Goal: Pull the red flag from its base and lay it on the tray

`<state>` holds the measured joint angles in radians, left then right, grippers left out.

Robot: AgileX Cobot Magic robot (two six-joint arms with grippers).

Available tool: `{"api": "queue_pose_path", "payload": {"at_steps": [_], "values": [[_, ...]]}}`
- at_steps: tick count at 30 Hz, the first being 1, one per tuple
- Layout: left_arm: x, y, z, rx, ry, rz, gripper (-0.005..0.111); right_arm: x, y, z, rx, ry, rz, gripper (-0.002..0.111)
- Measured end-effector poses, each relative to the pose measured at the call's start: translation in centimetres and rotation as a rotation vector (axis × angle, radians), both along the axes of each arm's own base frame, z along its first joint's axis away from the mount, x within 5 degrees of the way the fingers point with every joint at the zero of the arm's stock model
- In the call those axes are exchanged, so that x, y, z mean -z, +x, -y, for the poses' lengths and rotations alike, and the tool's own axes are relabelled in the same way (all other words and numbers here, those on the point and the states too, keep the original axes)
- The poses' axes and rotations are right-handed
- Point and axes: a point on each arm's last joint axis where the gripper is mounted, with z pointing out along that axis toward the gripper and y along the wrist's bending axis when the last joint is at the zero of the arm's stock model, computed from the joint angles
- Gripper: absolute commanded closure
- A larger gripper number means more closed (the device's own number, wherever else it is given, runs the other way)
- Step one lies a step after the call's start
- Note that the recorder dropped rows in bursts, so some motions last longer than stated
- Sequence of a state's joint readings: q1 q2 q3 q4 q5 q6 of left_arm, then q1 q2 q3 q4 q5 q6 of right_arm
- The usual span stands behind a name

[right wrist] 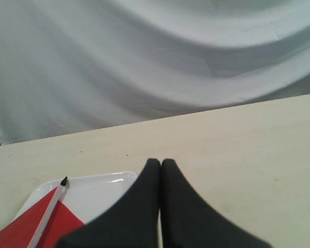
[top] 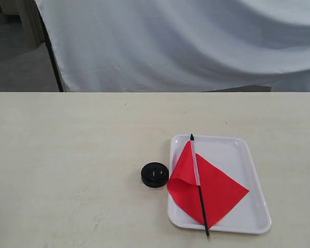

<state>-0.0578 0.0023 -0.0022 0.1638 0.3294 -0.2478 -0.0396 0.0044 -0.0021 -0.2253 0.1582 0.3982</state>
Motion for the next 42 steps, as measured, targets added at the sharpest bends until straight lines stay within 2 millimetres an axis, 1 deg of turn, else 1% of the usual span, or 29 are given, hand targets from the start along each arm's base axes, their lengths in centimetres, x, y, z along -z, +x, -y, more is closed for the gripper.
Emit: {"api": "queue_pose_path", "payload": {"at_steps": [12, 20, 24, 31, 42], "values": [[0.0, 0.0, 0.0, 0.000, 0.000, 0.000, 0.107, 0.2, 0.0, 0.0, 0.008, 0.047, -0.017, 0.109], [0.0, 0.0, 0.0, 0.000, 0.000, 0.000, 0.107, 1.3, -0.2, 0.3, 0.045, 0.094, -0.142, 0.109], [0.0, 0.0, 0.0, 0.000, 0.000, 0.000, 0.107, 1.5, -0.2, 0.2, 0.019, 0.003, -0.164, 0.109], [0.0, 0.0, 0.0, 0.000, 0.000, 0.000, 0.107, 1.5, -0.2, -0.1, -0.023, -0.045, -0.173, 0.109], [0.0, 0.0, 0.0, 0.000, 0.000, 0.000, 0.107, 1.5, -0.2, -0.3, -0.039, -0.054, -0.174, 0.109]]}}
